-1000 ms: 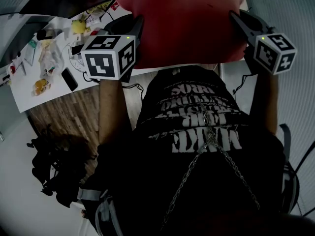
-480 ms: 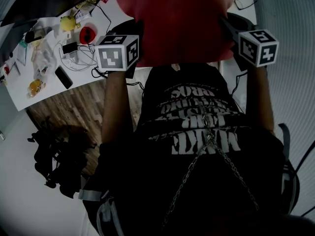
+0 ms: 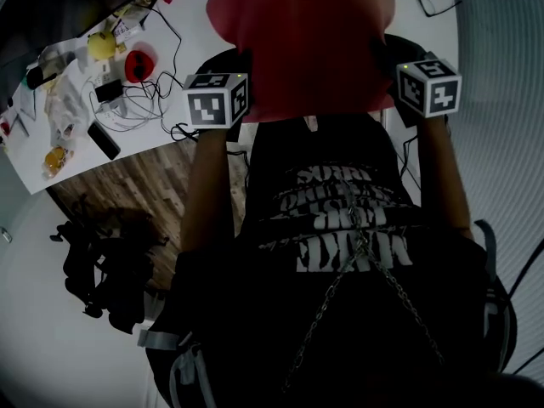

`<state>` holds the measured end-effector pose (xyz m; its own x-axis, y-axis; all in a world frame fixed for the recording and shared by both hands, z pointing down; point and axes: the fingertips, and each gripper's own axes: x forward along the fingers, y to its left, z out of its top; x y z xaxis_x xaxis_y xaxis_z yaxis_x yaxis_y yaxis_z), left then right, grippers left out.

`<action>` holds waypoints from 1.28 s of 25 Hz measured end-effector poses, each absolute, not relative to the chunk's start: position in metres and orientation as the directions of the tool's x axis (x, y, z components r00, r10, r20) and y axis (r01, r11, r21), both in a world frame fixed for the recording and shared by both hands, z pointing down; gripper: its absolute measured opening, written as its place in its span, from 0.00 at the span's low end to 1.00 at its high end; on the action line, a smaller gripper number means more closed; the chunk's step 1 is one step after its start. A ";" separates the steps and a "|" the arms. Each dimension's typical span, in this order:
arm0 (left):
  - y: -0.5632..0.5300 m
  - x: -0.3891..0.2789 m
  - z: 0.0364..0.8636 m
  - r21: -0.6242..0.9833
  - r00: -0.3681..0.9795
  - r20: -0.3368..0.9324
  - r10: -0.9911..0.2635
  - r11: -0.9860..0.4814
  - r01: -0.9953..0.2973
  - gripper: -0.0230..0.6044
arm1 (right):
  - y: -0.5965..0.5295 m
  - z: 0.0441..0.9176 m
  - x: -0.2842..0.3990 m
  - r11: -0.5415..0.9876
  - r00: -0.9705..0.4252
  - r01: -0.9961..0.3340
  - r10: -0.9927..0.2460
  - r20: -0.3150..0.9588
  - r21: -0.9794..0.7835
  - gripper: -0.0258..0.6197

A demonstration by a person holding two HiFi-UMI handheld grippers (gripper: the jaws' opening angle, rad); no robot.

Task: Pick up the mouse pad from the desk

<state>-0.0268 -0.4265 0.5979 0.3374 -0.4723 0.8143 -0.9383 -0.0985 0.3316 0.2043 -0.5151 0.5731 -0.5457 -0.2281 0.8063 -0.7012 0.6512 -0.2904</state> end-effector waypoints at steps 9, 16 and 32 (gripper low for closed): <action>-0.421 -0.039 0.666 0.215 0.220 0.851 -0.477 -0.066 -0.974 0.14 | -0.515 0.649 0.222 0.653 -0.450 -0.733 -0.256 0.856 -0.190 0.16; -0.403 -0.085 0.695 -0.078 -0.039 0.873 -0.487 -0.060 -0.995 0.30 | -0.535 0.672 0.277 0.648 -0.192 -0.747 -0.419 0.887 0.145 0.28; -0.508 -0.028 0.388 0.040 0.159 0.203 -0.966 -0.154 -0.987 0.05 | -0.574 0.397 0.139 0.771 -0.759 -0.637 -0.621 0.196 -0.022 0.04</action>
<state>-0.0281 -0.5085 0.3878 0.1587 -0.9663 0.2027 -0.9873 -0.1538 0.0398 0.1391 -0.5735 0.3974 -0.7586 -0.6213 0.1964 -0.6369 0.7706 -0.0224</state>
